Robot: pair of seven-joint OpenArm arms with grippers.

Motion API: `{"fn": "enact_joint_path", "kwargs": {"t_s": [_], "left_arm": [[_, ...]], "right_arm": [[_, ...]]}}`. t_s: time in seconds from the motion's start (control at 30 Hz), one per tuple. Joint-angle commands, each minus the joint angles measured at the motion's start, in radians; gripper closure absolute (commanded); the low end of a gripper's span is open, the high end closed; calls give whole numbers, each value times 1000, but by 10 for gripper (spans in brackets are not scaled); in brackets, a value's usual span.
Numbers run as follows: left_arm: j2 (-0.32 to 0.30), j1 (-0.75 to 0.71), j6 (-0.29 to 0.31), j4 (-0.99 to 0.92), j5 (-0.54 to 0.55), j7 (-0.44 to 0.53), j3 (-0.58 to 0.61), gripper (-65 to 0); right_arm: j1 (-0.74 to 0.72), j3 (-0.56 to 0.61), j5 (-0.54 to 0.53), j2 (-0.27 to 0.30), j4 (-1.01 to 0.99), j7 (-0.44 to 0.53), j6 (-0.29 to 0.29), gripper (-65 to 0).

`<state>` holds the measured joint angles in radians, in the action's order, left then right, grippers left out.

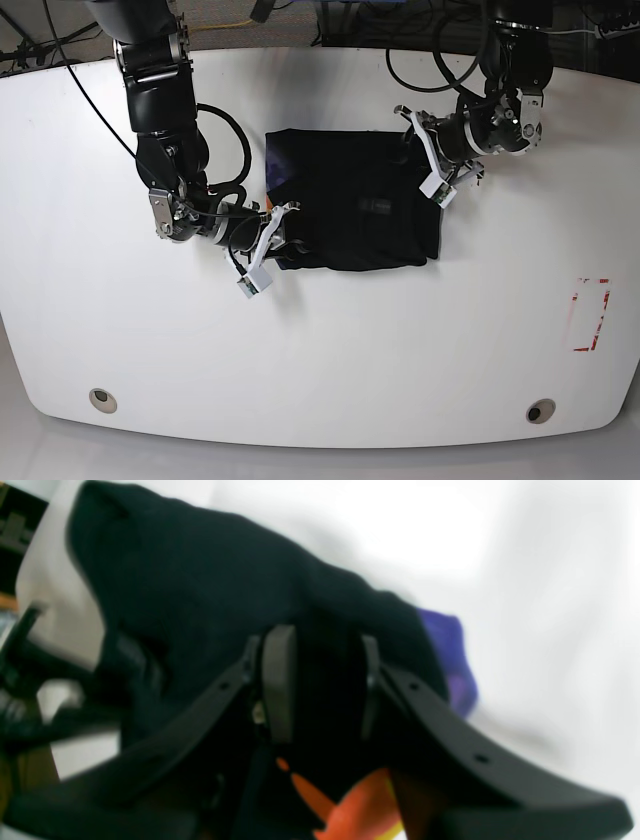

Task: Fold the T-shirt properly
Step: 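Release and regrasp the folded bundle's corners with both grippers, then drag the folded bundle with both grippers toward the table's edge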

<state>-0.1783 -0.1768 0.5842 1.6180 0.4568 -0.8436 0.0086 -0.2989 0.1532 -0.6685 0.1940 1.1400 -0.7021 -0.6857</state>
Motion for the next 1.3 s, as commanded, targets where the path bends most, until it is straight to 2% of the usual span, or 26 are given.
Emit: {"fn": "enact_joint_path", "kwargs": {"t_s": [0.0,0.13,0.23,0.33,0.43,0.53,0.77,0.83,0.93,1.03,1.13,1.27], "left_arm": [[-26,3,0,-49,-11,33,-3,-126],[-46,29,0,-104,-10,68,-3,-126],[-80,41,1,-100,-5,66,-3,-126],[-82,55,6,-38,-5,66,-8,-126],[-83,52,38,66,-5,66,-17,-124],[-80,50,50,129,-10,66,-55,-124],[-74,9,49,212,-8,66,-71,-125],[-48,0,49,216,-13,66,-63,-125],[-33,-7,47,206,-17,66,-57,-125],[-30,-20,47,166,-17,66,-57,-125],[-30,-2,47,81,-17,68,-57,-125],[-30,27,47,-11,-17,70,-57,-125]], "right_arm": [[-21,-5,25,9,-35,29,-12,-166],[-16,-5,94,15,-70,95,-12,-166],[-13,-5,95,22,-68,95,-12,-163],[-10,-7,94,32,-15,92,-12,-162],[30,-8,94,63,119,35,-12,-162],[34,-8,95,65,194,5,-12,-162],[4,-7,105,72,205,2,-12,-162],[-7,-7,114,86,168,9,-12,-162],[-55,-4,160,86,94,34,-12,-160],[-66,-4,221,63,48,77,-12,-160],[-96,-4,312,48,-16,129,-12,-160],[-89,-4,350,48,-27,135,-12,-160]]}}
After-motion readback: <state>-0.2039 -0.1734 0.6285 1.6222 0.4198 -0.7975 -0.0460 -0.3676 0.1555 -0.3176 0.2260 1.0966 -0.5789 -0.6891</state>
